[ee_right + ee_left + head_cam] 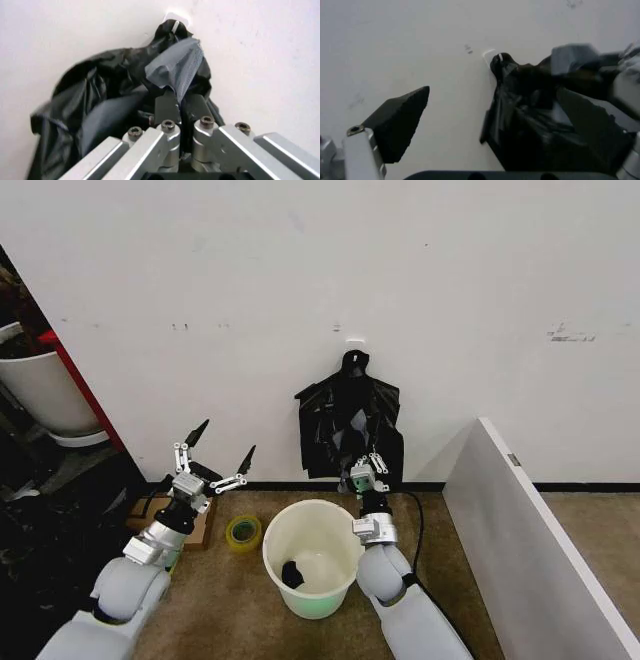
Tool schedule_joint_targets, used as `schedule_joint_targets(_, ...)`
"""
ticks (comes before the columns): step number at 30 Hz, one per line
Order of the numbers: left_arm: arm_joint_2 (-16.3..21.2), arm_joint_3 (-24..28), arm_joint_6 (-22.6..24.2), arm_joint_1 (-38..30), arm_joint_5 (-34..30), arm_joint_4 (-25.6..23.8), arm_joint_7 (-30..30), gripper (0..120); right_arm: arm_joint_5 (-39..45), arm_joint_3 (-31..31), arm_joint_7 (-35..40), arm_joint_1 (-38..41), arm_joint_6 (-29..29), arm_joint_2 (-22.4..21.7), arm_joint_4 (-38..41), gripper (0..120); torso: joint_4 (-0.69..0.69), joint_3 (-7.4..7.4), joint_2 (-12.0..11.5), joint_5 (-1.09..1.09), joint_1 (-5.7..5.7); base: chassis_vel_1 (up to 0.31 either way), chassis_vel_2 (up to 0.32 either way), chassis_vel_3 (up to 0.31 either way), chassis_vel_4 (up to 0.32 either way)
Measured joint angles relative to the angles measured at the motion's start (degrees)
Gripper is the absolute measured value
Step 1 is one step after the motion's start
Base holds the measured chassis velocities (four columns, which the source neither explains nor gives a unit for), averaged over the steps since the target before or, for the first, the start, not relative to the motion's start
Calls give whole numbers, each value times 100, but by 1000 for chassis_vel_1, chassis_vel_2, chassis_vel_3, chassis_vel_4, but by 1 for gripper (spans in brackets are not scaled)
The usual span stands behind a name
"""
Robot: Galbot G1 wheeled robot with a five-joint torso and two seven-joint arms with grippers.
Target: Place the garbage bag over the trash bin.
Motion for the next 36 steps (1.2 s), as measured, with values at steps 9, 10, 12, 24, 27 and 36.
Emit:
schedule_joint_targets(9, 597, 1249, 44, -1713, 179, 891, 163, 100, 567, -132, -98, 38, 94, 46, 111, 0, -6, 1, 0, 3, 1, 0, 0, 0, 0)
schedule_joint_targets(10, 641, 1613, 76, -2094, 189, 1066, 170, 100, 574, -133, -126, 45, 127, 68, 107, 0, -5, 1, -1, 2, 1, 0, 0, 0, 0)
schedule_joint_targets(12, 672, 2171, 128, -2723, 190, 1343, 169, 100, 557, -131, -172, 48, 184, 108, 69, 0, -6, 0, 0, 2, 0, 0, 0, 0, 0)
schedule_joint_targets(24, 141, 3600, 335, -4430, 186, 2570, 282, 99, 434, -19, -284, 65, 330, 159, 38, 0, -2, 0, -1, 3, 0, 0, 0, 0, 0)
schedule_joint_targets(27, -127, 3819, 349, -4543, 342, 2780, 361, 98, 413, 2, -292, 58, 333, 155, 52, 0, -4, 0, -1, 3, 0, 0, 0, 0, 0)
schedule_joint_targets(36, -671, 3999, 777, -4517, 1796, 3262, -204, 88, 383, 6, -322, 50, 342, 192, 86, 0, -3, -1, -1, 3, 0, 0, 0, 0, 0)
